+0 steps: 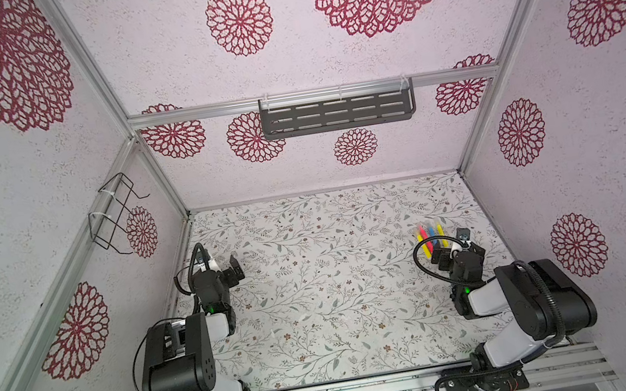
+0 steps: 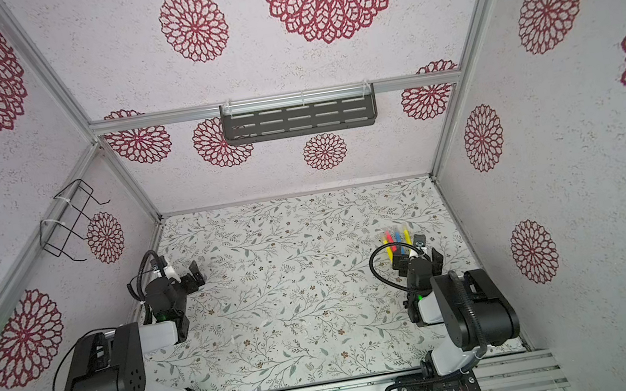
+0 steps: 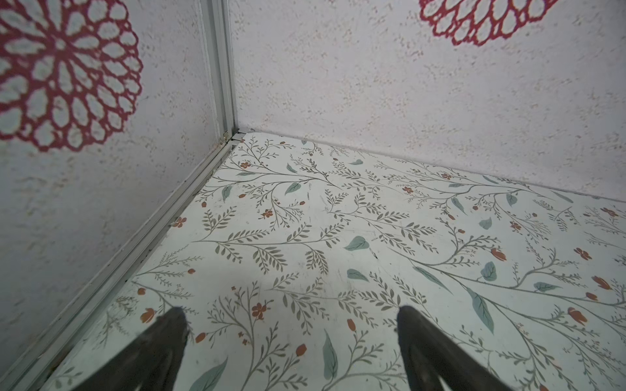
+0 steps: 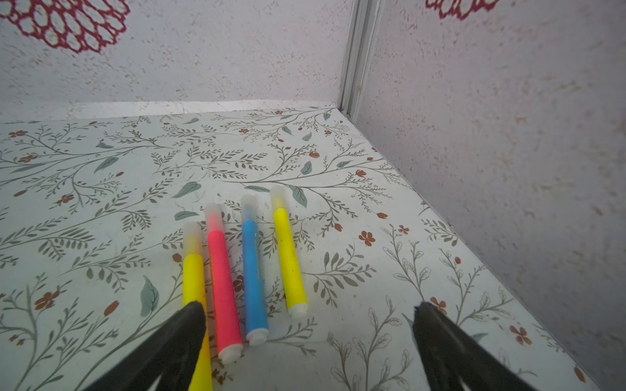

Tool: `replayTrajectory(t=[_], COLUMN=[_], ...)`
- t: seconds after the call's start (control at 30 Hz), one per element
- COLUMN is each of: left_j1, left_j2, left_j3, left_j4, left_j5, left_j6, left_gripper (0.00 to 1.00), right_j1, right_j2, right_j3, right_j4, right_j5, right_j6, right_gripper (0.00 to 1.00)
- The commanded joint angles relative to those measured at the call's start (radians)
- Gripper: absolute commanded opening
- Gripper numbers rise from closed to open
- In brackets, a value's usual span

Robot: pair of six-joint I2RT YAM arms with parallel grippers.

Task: Insert the pens into the pen caps

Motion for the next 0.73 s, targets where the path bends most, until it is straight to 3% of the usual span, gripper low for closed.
replayTrajectory(t=[0.0, 0.7], left_j1=[-0.005, 0.009], left_j2=[-0.006, -0.007], left_j3=[-0.005, -0.004], left_j4=[0.006, 0.004], left_j5=[0.001, 0.029], left_j6=[0.016, 0.008], left_gripper=[0.99, 0.99], right_j1=[-0.003, -0.003], right_j2=[-0.03, -0.03], right_j3=[0.01, 0.013], right_j4=[0.037, 0.033], right_j5=[-0.006, -0.014], right_j6=[0.016, 0.013], right_gripper=[0.99, 0.99])
